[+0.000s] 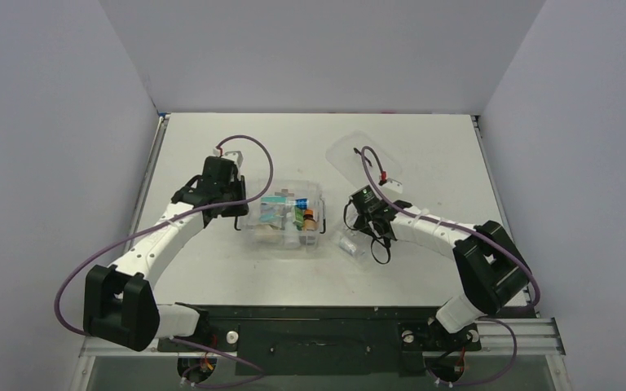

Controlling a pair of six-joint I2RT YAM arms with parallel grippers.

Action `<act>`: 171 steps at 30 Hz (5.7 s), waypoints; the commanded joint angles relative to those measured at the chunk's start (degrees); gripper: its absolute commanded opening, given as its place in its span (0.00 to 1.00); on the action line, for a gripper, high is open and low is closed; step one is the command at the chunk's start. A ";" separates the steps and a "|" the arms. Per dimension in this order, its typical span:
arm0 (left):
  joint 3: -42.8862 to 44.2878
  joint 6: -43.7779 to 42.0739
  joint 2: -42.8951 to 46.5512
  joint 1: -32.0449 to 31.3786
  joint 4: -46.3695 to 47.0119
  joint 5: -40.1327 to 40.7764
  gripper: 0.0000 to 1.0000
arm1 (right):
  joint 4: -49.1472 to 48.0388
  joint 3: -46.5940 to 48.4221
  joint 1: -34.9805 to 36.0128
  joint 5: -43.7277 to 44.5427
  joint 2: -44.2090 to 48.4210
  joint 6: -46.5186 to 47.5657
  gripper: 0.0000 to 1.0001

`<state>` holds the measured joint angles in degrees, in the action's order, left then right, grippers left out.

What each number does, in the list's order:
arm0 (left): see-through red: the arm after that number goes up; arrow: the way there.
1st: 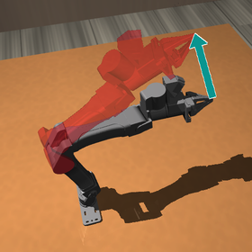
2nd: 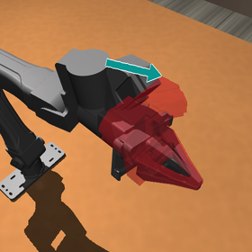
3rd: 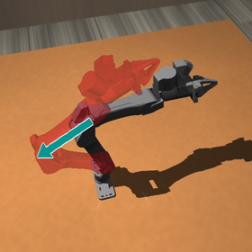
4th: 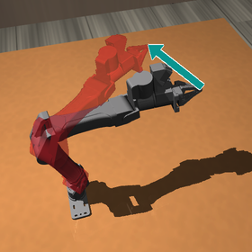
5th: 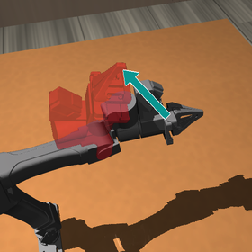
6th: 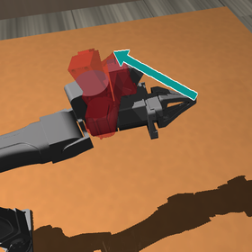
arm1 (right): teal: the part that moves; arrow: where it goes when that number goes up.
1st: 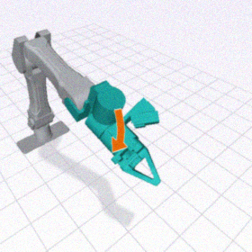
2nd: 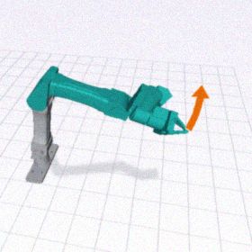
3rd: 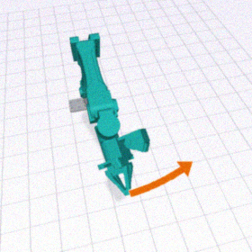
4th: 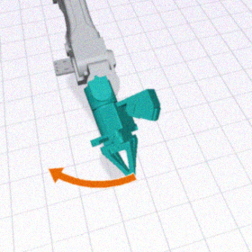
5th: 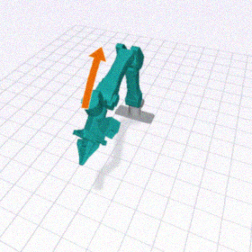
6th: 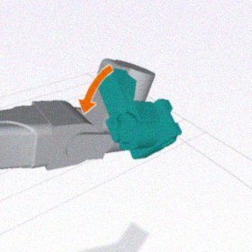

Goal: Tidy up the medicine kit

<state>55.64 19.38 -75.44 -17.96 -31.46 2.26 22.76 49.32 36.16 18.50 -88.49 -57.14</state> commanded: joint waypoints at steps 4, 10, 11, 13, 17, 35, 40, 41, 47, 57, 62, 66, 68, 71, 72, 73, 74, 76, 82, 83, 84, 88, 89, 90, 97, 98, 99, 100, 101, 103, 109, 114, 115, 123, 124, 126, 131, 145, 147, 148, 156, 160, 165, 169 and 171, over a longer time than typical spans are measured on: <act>0.57 0.91 3.02 -0.26 1.62 -1.45 0.00 | 2.09 3.77 0.99 4.15 -2.45 -2.35 0.29; 0.62 0.97 3.19 -0.26 1.41 -1.39 0.00 | 2.72 4.06 1.17 4.60 -2.56 -1.86 0.16; 0.62 1.00 3.19 -0.24 1.40 -1.30 0.00 | 2.85 4.09 1.19 4.79 -2.48 -1.71 0.13; 0.57 0.97 3.06 -0.28 1.53 -1.28 0.00 | 3.22 4.16 1.33 5.26 -2.28 -1.35 0.05; 0.45 0.84 2.69 -0.49 1.70 -1.67 0.00 | 3.72 4.05 1.29 5.46 -1.67 -0.26 0.00; 0.49 -1.25 -2.24 -5.42 2.04 -4.26 0.00 | 9.95 3.64 -0.32 3.63 9.31 18.34 0.00; 0.56 -1.43 -3.72 -6.33 2.10 -5.18 0.00 | 12.09 2.84 -4.36 1.66 15.28 22.38 0.00; 0.59 -1.44 -4.16 -6.60 2.22 -5.43 0.00 | 12.42 2.81 -4.88 1.35 16.84 23.41 0.00; 1.17 -2.06 -7.01 -8.29 2.42 -8.00 0.00 | 13.81 3.54 -8.12 -2.82 22.87 28.55 0.00; 3.75 -3.92 -12.36 -12.66 1.73 -10.56 0.00 | 18.01 9.61 -8.34 -12.64 27.58 38.09 0.00; 5.33 -4.60 -14.64 -14.90 1.41 -11.19 0.01 | 19.60 13.28 -8.31 -20.74 27.65 42.64 0.00; 5.51 -4.28 -15.18 -15.61 2.43 -13.83 0.08 | 20.04 15.38 -7.61 -24.80 26.37 45.05 0.00; 5.65 -4.00 -15.41 -15.82 2.54 -14.58 0.15 | 20.07 16.56 -7.06 -25.88 25.64 46.00 0.00; 5.72 -3.76 -15.36 -15.89 2.38 -14.95 0.21 | 20.22 18.67 -6.16 -26.99 24.18 47.55 0.00; 5.72 -3.67 -15.18 -15.93 2.37 -14.82 0.24 | 20.35 19.08 -5.68 -27.68 23.32 47.87 0.00; 5.65 -3.66 -14.83 -15.92 2.37 -14.74 0.26 | 20.69 19.97 -5.36 -27.92 22.81 48.61 0.00; 5.63 -3.58 -14.56 -15.94 2.50 -14.30 0.30 | 20.85 20.39 -4.53 -28.22 21.88 48.92 0.00; 5.69 -3.52 -13.70 -15.85 2.40 -13.15 0.35 | 21.59 21.75 -3.03 -27.89 20.14 49.76 0.00; 5.67 -3.44 -10.60 -15.45 2.70 -9.90 0.44 | 24.30 26.00 1.21 -26.93 15.73 52.18 0.00; 5.60 -3.32 -9.72 -15.20 2.80 -9.55 0.45 | 24.59 26.35 1.83 -27.05 15.33 52.72 0.00; 5.44 -3.15 -9.24 -15.02 3.01 -8.59 0.46 | 25.09 27.06 2.00 -27.13 14.58 52.91 0.00; 4.34 -2.04 -5.47 -13.01 4.52 -6.08 0.48 | 26.28 28.87 2.40 -28.15 12.95 54.13 0.00; 4.06 -1.74 -4.14 -11.96 5.15 -5.93 0.49 | 26.63 29.28 2.57 -28.52 12.30 54.66 0.00; 3.63 -1.17 -3.37 -11.41 5.47 -5.71 0.49 | 27.33 30.12 2.67 -28.78 11.99 55.34 0.00; 0.08 1.41 5.40 -7.02 8.64 -3.23 0.50 | 30.09 33.86 3.35 -31.78 7.76 60.55 0.00; -0.22 1.56 7.00 -6.59 8.85 -3.01 0.51 | 30.12 34.36 3.38 -32.28 7.30 61.38 0.00; -0.78 1.92 7.69 -6.40 9.11 -1.28 0.51 | 30.21 34.77 3.38 -32.60 6.38 61.77 0.00; -1.05 2.14 9.08 -6.09 9.40 -0.67 0.51 | 30.22 35.04 3.50 -33.19 5.95 62.50 0.00; -1.47 2.29 9.74 -5.97 9.49 0.29 0.51 | 30.27 35.54 3.57 -33.51 4.92 62.90 0.00; -2.12 2.62 11.49 -5.73 9.61 1.63 0.51 | 30.32 36.40 3.81 -34.07 3.46 64.03 0.00; -3.50 3.62 15.42 -5.52 9.25 7.36 0.52 | 30.77 40.18 5.24 -36.50 -1.12 67.42 0.00; -3.58 3.70 16.39 -5.55 7.76 11.14 0.53 | 31.27 42.74 6.13 -37.07 -5.21 68.34 0.00; -3.67 3.72 16.56 -5.52 7.75 11.43 0.52 | 31.22 43.17 6.21 -37.19 -5.56 68.65 0.00; -3.65 3.52 16.51 -5.51 7.44 12.08 0.52 | 29.68 42.92 7.25 -37.26 -8.32 70.44 0.00; -3.62 3.51 16.53 -5.51 7.41 12.07 0.52 | 29.00 42.45 7.25 -37.50 -8.27 70.97 0.00; -3.62 3.55 16.44 -5.52 7.38 11.94 0.53 | 27.99 41.89 7.30 -37.98 -8.21 71.74 0.00; -3.75 3.50 16.55 -5.51 7.38 11.98 0.53 | 26.40 41.77 7.27 -40.40 -9.09 72.69 0.00; -3.71 3.47 16.27 -5.51 7.39 12.06 0.53 | 24.54 38.07 7.69 -40.22 -9.69 73.62 0.00; -3.72 3.47 16.13 -5.51 7.38 12.00 0.53 | 24.15 37.51 7.69 -39.80 -9.50 73.59 0.00; -3.74 3.48 16.17 -5.51 7.38 11.98 0.53 | 24.10 37.32 7.70 -39.70 -9.55 73.54 0.00; -3.62 3.47 16.08 -5.51 7.38 12.00 0.53 | 23.99 36.58 8.38 -41.53 -10.42 72.88 0.00; -3.52 3.48 16.05 -5.51 7.30 11.98 0.53 | 23.88 36.04 9.05 -42.02 -11.39 72.00 0.00; -3.58 3.48 16.17 -5.51 7.26 11.89 0.53 | 23.40 35.42 9.39 -41.31 -12.82 70.72 0.00; -3.69 3.46 16.22 -5.51 7.24 11.89 0.53 | 23.19 34.65 9.45 -40.91 -13.37 69.24 0.00; -3.74 3.47 16.23 -5.51 7.20 11.84 0.53 | 23.06 34.28 9.44 -40.25 -13.07 68.53 0.06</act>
<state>51.72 22.35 -59.90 -23.83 -25.28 13.34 46.61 85.73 44.40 -21.45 -99.88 13.74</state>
